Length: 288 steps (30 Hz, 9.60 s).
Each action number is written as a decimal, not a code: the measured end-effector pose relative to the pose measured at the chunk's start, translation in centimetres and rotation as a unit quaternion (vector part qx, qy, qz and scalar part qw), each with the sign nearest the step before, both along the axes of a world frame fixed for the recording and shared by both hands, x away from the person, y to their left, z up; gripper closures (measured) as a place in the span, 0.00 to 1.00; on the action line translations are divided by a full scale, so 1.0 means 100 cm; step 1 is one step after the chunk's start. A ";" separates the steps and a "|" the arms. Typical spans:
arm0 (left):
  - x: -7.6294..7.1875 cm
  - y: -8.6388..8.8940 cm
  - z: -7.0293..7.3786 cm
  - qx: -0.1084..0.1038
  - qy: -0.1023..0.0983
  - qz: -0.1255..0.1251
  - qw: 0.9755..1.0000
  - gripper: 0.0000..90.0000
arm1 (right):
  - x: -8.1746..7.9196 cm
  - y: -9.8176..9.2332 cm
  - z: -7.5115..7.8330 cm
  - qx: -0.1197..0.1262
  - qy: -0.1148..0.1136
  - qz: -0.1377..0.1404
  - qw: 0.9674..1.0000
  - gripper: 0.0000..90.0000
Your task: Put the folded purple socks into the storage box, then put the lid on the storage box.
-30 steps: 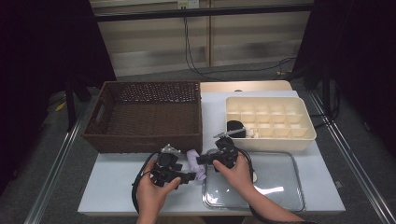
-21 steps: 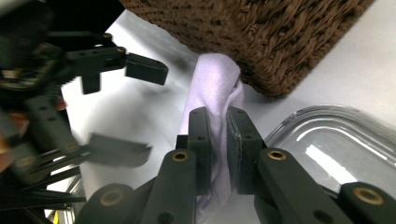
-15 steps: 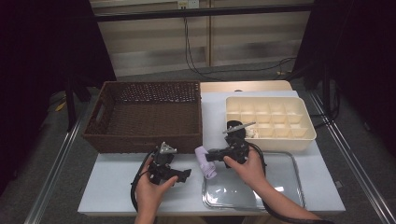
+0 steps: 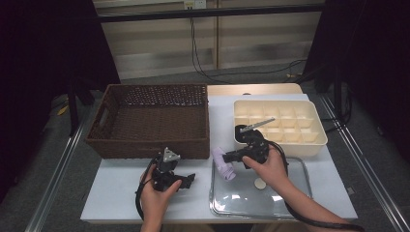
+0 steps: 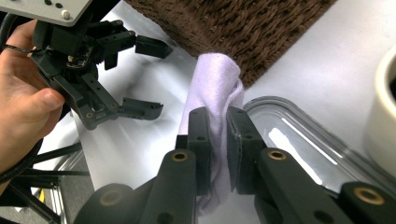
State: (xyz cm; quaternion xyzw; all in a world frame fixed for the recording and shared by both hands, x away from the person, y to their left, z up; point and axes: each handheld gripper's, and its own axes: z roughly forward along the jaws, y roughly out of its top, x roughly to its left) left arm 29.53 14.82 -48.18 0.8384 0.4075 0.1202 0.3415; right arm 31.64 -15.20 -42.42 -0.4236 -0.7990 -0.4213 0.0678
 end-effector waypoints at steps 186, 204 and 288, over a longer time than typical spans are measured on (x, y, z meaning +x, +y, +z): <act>0.000 -0.019 0.023 -0.025 0.048 -0.031 0.998 0.17 | -0.025 -0.168 0.040 -0.109 -0.044 -0.074 0.990 0.18; 0.004 -0.052 0.032 -0.057 0.106 -0.087 0.989 0.28 | -0.057 -0.182 0.007 -0.096 0.021 -0.093 0.991 0.29; 0.009 -0.081 0.020 -0.070 0.259 0.007 0.963 0.55 | -0.087 -0.206 -0.039 -0.073 0.201 -0.234 0.948 0.79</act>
